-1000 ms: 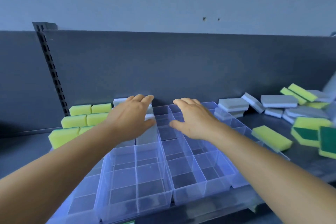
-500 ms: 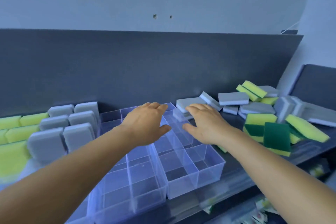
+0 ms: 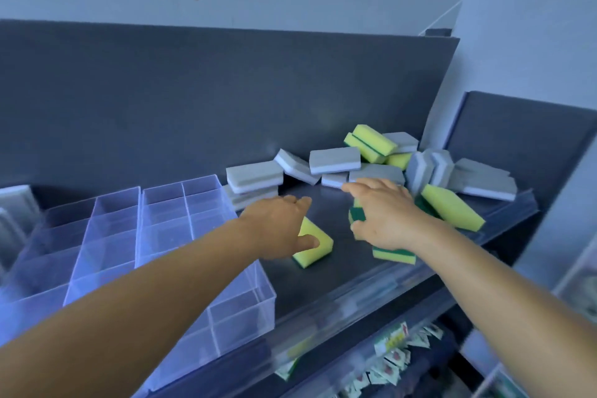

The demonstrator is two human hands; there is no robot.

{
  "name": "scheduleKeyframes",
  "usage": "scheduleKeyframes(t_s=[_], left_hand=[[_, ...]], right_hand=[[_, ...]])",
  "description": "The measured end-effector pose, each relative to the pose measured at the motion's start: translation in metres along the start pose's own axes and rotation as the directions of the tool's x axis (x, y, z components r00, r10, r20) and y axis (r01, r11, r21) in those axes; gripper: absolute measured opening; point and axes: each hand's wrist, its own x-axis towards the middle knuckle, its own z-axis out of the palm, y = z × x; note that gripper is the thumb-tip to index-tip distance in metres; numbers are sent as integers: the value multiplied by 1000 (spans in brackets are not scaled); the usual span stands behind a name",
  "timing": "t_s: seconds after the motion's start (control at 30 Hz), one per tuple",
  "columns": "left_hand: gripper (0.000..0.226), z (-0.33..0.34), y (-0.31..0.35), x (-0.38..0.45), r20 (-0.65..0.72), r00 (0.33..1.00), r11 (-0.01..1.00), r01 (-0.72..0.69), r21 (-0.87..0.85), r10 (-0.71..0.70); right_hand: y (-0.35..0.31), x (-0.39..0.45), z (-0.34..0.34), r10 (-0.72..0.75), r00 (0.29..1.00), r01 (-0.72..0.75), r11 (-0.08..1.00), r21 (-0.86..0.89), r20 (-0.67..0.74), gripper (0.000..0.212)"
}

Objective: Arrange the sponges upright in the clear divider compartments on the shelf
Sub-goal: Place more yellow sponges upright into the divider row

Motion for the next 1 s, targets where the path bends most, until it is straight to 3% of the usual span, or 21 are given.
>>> scheduleKeyframes(t_s=[0.13, 0.27, 0.43, 0.53, 0.63, 0.8, 0.9, 1.0], left_hand=[[74, 9, 6, 20, 85, 996, 1000, 12, 7, -13], [73, 14, 7, 28, 176, 984, 999, 35, -30, -29], [94, 13, 5, 30, 222, 973, 985, 100, -144, -66], [108, 10, 9, 29, 170, 983, 974, 110, -199, -76], [110, 5, 14, 26, 145, 987, 976, 98, -194, -70], [83, -5, 12, 22, 17, 997, 951, 78, -299, -77], [68, -16, 8, 14, -105, 991, 937, 45, -346, -87], [66, -27, 4, -1, -200, 970, 923, 55, -380, -140]], right_hand=[[29, -4, 3, 111, 990, -110, 994, -18, 84, 76], [42, -4, 8, 129, 982, -141, 986, 84, 142, 77], [39, -4, -2, 106, 989, -113, 992, 58, 105, 67], [38, -3, -8, 87, 991, -98, 989, 112, 103, 50], [38, 0, -11, 85, 991, -114, 946, 304, 106, 41], [30, 12, -14, -6, 1000, 4, 891, 453, 2, 23], [20, 22, -16, 21, 990, 52, 870, 490, -143, 13], [5, 31, -19, 55, 965, 82, 864, 496, -255, 14]])
